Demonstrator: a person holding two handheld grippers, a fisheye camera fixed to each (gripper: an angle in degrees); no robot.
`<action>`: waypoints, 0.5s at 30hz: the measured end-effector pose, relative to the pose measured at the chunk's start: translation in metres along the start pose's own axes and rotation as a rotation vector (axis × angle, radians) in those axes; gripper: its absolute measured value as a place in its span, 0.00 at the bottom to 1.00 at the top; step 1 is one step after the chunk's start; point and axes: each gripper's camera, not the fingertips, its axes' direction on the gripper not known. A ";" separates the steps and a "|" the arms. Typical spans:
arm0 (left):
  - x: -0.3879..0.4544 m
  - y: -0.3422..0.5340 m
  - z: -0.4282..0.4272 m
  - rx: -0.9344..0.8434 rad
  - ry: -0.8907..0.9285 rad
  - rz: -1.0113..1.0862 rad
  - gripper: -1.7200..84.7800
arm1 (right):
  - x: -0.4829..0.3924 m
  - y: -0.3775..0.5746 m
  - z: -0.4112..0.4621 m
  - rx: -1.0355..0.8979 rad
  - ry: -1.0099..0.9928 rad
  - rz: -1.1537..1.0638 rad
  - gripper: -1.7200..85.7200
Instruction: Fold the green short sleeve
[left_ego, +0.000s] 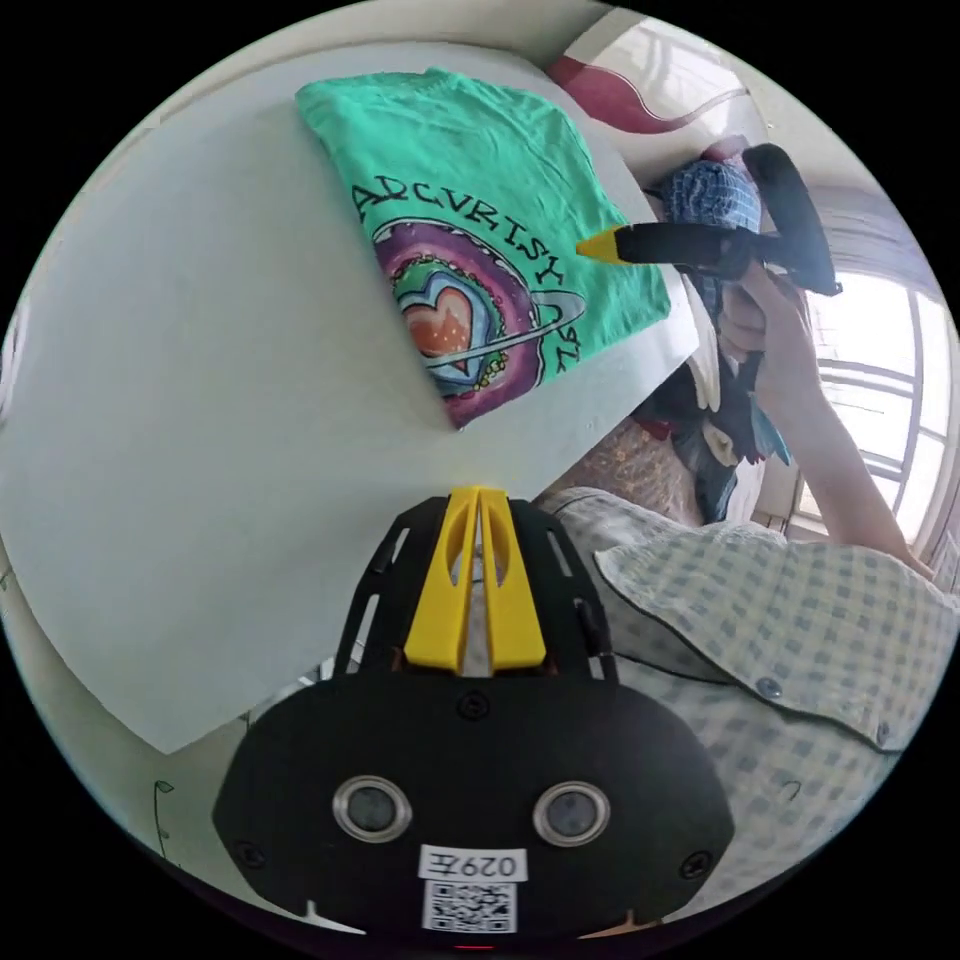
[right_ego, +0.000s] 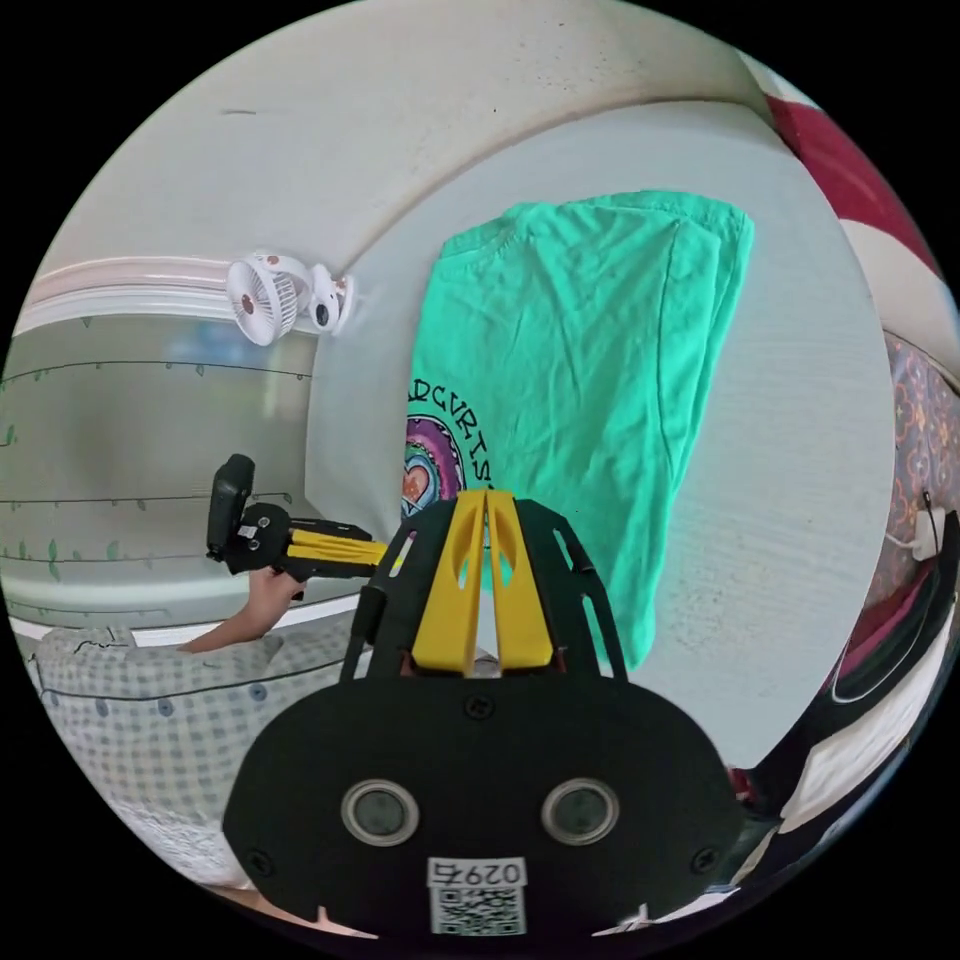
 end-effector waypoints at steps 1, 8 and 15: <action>-0.007 0.004 -0.001 0.010 0.020 -0.007 0.01 | -0.002 0.000 0.004 -0.010 0.010 0.014 0.02; -0.098 0.055 -0.033 0.131 0.277 -0.023 0.02 | -0.035 0.025 0.019 0.005 0.212 0.146 0.02; -0.166 0.095 -0.027 0.134 0.429 -0.042 0.13 | -0.062 0.041 0.033 0.054 0.315 0.175 0.01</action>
